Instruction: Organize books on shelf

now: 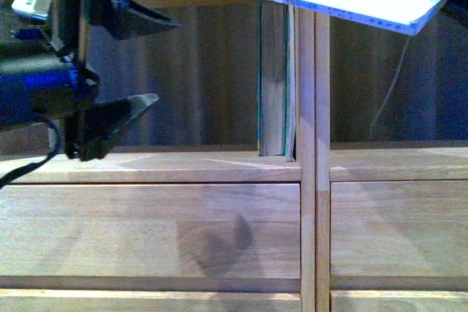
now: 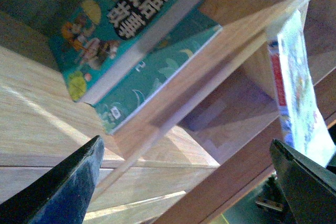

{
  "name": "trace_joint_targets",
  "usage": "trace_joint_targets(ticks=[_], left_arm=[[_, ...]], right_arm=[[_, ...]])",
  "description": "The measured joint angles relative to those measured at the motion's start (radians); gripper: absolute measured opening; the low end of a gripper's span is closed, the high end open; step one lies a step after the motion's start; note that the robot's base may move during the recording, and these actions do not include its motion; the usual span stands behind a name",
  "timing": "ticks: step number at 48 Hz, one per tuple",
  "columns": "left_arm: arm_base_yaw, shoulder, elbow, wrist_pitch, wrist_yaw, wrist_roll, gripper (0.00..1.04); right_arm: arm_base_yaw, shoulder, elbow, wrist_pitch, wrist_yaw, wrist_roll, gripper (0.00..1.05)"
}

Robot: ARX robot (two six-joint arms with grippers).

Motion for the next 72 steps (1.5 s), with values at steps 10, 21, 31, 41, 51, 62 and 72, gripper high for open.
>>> trace_joint_targets(ticks=[10, 21, 31, 41, 51, 62, 72], left_arm=[[-0.060, 0.010, 0.041, -0.006, -0.047, -0.014, 0.97], [-0.076, 0.010, 0.060, -0.002, -0.060, -0.031, 0.97], [-0.089, 0.010, 0.067, 0.056, -0.070, -0.087, 0.97], [-0.102, 0.002, 0.045, 0.109, -0.068, -0.106, 0.97], [-0.125, 0.001, 0.011, 0.126, -0.068, -0.106, 0.97], [-0.136, 0.001, -0.007, 0.137, -0.059, -0.105, 0.97], [-0.135, 0.000, -0.024, 0.168, -0.043, -0.108, 0.97]], right_arm=[[0.103, 0.027, 0.009, -0.013, 0.053, -0.032, 0.07], [0.230, 0.027, 0.008, -0.015, 0.121, -0.057, 0.07], [0.332, 0.029, 0.002, -0.022, 0.160, -0.071, 0.07], [0.340, 0.054, 0.010, -0.001, 0.167, -0.054, 0.07], [0.320, 0.061, 0.010, 0.024, 0.178, -0.017, 0.07], [0.286, 0.061, 0.019, 0.032, 0.178, 0.013, 0.07], [0.253, 0.062, 0.026, 0.038, 0.186, 0.024, 0.07]])
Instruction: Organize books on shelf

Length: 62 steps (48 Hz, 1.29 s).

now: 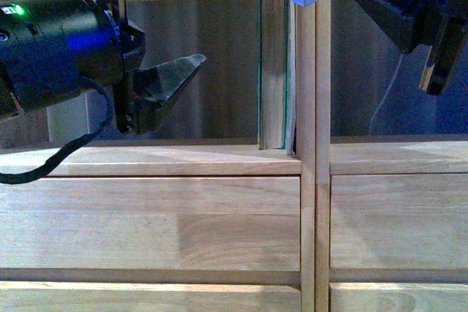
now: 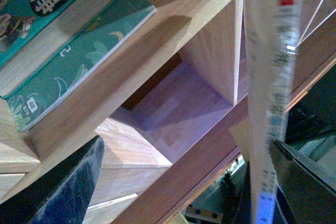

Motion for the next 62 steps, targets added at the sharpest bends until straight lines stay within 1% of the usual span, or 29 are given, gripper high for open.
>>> trace_joint_targets(ticks=[9, 15, 24, 36, 44, 46, 58, 62], left_arm=[[0.003, -0.005, -0.011, 0.023, 0.014, -0.003, 0.97], [0.014, -0.006, -0.011, 0.027, 0.013, -0.007, 0.97], [0.016, -0.006, 0.012, -0.012, 0.003, -0.003, 0.97], [0.003, -0.026, 0.029, -0.034, -0.015, 0.019, 0.97], [-0.002, -0.032, 0.034, -0.025, -0.020, 0.034, 0.71], [-0.002, -0.032, 0.036, -0.020, -0.018, 0.036, 0.68], [-0.002, -0.032, 0.039, 0.011, -0.026, 0.048, 0.36], [-0.002, -0.032, 0.039, 0.016, -0.028, 0.051, 0.27]], right_arm=[[-0.014, 0.026, 0.004, 0.000, 0.003, 0.000, 0.07], [-0.003, 0.038, 0.003, 0.000, 0.004, 0.000, 0.07], [0.089, 0.036, -0.030, 0.002, 0.003, -0.012, 0.07], [0.169, 0.029, -0.040, 0.000, 0.024, -0.023, 0.07], [0.175, 0.028, -0.040, 0.000, 0.030, -0.010, 0.07], [0.175, 0.028, -0.040, 0.000, 0.031, -0.006, 0.07], [0.175, 0.034, -0.040, 0.030, 0.030, 0.076, 0.07], [0.175, 0.038, -0.040, 0.039, 0.030, 0.099, 0.07]])
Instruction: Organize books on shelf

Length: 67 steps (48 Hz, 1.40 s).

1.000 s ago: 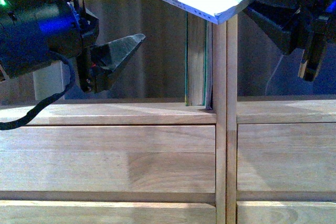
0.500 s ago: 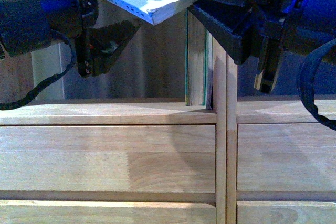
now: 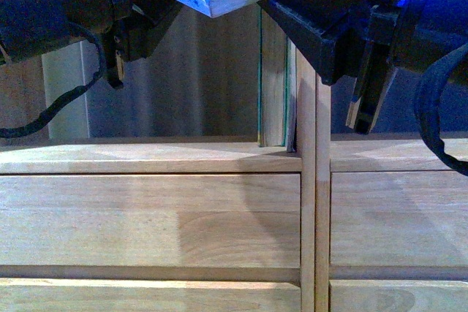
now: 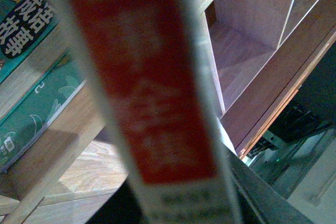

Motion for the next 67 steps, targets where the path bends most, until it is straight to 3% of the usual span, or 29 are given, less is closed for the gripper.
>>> trace_joint_targets(ticks=[5, 9, 19, 28, 40, 46, 54, 67], left_arm=[[0.000, 0.000, 0.000, 0.003, -0.003, 0.002, 0.15], [0.000, -0.002, 0.000, 0.012, -0.006, 0.007, 0.07], [0.040, -0.033, -0.003, -0.053, -0.094, 0.187, 0.07], [0.066, -0.047, 0.014, -0.190, -0.172, 0.389, 0.07], [0.066, 0.019, 0.142, -0.290, -0.219, 0.718, 0.07], [0.073, 0.130, 0.268, -0.362, -0.270, 0.881, 0.07], [0.075, 0.288, 0.433, -0.431, -0.336, 1.010, 0.07], [0.008, 0.507, 0.704, -0.520, -0.444, 1.215, 0.07]], right_arm=[[0.002, 0.003, -0.005, 0.008, -0.002, 0.022, 0.20], [0.003, 0.004, -0.013, 0.009, -0.002, 0.032, 0.36], [-0.031, -0.052, -0.074, -0.050, -0.047, -0.006, 0.75], [-0.145, -0.175, -0.154, -0.197, -0.106, -0.176, 0.99], [-0.347, -0.413, -0.260, -0.455, -0.181, -0.578, 0.98], [-0.475, -0.568, -0.311, -0.530, -0.274, -0.778, 0.98], [-0.658, -0.662, -0.351, -0.512, -0.396, -0.758, 0.98], [-0.811, -0.710, -0.420, -0.410, -0.480, -0.619, 0.98]])
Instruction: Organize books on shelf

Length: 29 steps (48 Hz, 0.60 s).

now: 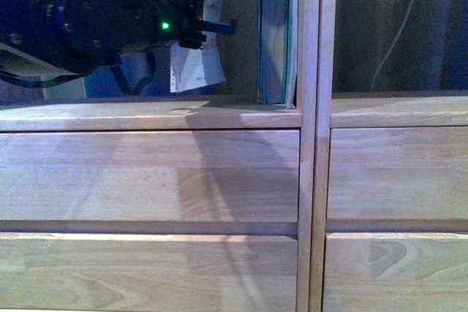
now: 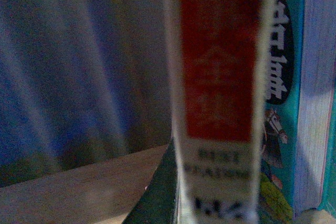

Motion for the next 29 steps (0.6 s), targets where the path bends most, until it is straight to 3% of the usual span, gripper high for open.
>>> trace_joint_targets(ticks=[24, 29], left_arm=[[-0.072, 0.148, 0.132, 0.002, -0.095, 0.158, 0.07], [-0.072, 0.148, 0.132, 0.004, -0.104, 0.142, 0.28]], right_arm=[[-0.018, -0.005, -0.011, 0.005, 0.004, 0.022, 0.98], [-0.018, -0.004, -0.011, 0.005, 0.004, 0.022, 0.98]])
